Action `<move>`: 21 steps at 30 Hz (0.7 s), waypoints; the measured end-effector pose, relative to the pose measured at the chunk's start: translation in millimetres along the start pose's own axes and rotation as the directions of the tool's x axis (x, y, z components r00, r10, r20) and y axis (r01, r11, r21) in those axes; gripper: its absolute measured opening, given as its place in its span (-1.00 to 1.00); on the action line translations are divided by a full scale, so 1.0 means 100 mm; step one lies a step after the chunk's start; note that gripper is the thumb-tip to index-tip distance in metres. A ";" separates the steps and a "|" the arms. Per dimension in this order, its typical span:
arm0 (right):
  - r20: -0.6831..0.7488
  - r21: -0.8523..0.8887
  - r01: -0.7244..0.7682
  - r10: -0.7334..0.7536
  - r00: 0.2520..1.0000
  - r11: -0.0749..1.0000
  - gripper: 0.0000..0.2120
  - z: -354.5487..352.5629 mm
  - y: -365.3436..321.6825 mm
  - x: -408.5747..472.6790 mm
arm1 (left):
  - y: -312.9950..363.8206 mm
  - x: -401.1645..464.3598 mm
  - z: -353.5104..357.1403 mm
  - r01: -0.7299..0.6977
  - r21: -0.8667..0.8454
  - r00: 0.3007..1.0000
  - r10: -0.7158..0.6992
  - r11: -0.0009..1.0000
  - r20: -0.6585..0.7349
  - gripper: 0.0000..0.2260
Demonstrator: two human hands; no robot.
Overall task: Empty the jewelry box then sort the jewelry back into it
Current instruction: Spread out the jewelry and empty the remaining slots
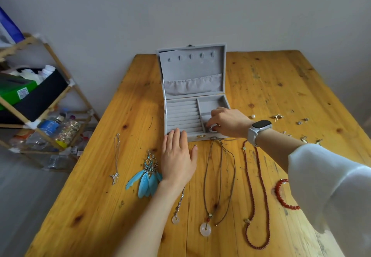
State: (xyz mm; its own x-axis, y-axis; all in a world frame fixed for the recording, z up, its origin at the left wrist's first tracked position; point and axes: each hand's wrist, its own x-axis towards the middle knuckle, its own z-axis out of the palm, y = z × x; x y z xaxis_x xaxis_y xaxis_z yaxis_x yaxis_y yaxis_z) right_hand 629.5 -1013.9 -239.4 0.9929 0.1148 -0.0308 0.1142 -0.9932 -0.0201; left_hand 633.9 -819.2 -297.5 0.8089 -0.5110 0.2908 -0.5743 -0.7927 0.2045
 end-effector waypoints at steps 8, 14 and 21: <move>-0.003 0.021 -0.021 0.021 1.000 1.000 -0.81 0.06 0.09 0.05 | -0.01 0.00 0.01 -0.003 -0.010 1.000 0.003 1.000 0.021 -0.48; -0.118 0.333 -0.117 0.165 0.979 0.936 -0.87 0.02 0.11 -0.04 | -0.02 0.00 0.01 -0.007 -0.026 0.999 0.008 1.000 0.037 -0.48; -0.189 0.686 -0.096 0.304 0.934 0.722 -0.94 -0.31 0.12 -0.23 | 0.04 0.07 -0.10 0.078 -0.238 0.996 -0.065 0.968 0.061 -0.53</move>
State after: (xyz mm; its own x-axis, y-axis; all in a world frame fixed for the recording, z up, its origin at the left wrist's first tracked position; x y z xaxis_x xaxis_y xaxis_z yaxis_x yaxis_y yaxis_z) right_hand 609.0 -1029.4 -207.5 0.9682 -0.1974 0.1537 -0.0354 -0.7164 -0.6968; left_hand 635.9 -822.0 -285.4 0.8508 -0.4773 0.2198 -0.5230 -0.7282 0.4429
